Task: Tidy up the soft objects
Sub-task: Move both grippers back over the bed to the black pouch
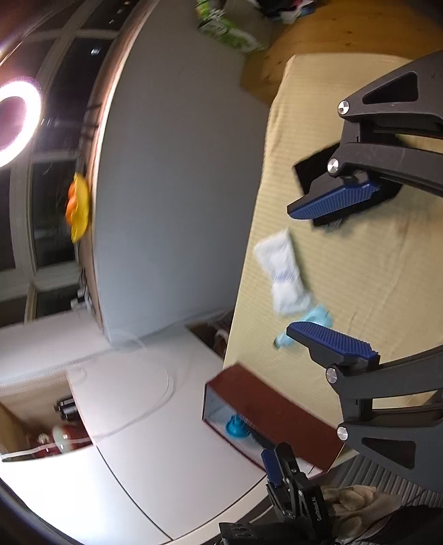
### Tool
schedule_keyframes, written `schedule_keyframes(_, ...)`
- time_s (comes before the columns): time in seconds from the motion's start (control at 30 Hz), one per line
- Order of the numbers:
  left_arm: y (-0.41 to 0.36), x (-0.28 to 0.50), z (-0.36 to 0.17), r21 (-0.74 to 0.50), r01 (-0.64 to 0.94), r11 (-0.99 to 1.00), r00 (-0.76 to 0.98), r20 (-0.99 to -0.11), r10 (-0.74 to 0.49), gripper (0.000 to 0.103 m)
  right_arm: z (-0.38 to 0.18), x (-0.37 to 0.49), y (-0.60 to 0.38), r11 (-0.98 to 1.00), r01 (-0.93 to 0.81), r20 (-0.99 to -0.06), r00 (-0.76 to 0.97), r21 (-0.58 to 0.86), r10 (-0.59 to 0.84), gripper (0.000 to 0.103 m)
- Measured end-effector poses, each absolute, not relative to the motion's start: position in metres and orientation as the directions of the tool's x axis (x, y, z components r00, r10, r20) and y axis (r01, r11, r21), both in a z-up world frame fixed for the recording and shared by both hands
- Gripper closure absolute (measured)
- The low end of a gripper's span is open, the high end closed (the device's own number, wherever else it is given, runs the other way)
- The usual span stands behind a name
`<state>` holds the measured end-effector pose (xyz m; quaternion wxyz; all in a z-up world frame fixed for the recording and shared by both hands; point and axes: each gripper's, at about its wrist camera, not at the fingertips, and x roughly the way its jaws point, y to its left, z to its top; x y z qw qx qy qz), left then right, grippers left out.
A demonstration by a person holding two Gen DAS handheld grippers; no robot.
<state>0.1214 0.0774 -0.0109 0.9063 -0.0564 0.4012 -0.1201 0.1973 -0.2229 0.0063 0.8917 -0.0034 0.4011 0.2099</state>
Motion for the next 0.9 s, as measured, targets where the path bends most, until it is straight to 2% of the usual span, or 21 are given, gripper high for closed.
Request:
schedule_keyframes(0.17,0.037,0.128,-0.033,-0.247,0.22,0.944,0.588,-0.738,-0.331,0.044,-0.015,0.2,-0.271,0.936,-0.311,-0.738,0.592,0.163,0.325,0.044)
schedule_keyframes(0.4,-0.032,0.14,-0.063,-0.314,0.283,0.906,0.497,-0.761,-0.418,0.044,-0.06,0.225,-0.319,0.943,-0.248,-0.799,0.508,0.221,0.321,0.044)
schedule_keyframes(0.8,-0.118,0.166,-0.098,-0.343,0.32,0.883,0.38,-0.807,-0.452,0.044,-0.107,0.26,-0.345,0.938,-0.227,-0.856,0.395,0.262,0.334,0.044)
schedule_keyframes(0.9,-0.126,0.173,-0.105,-0.349,0.313,0.883,0.364,-0.815,-0.451,0.04,-0.115,0.268,-0.35,0.931,-0.219,-0.859,0.368,0.292,0.356,0.044)
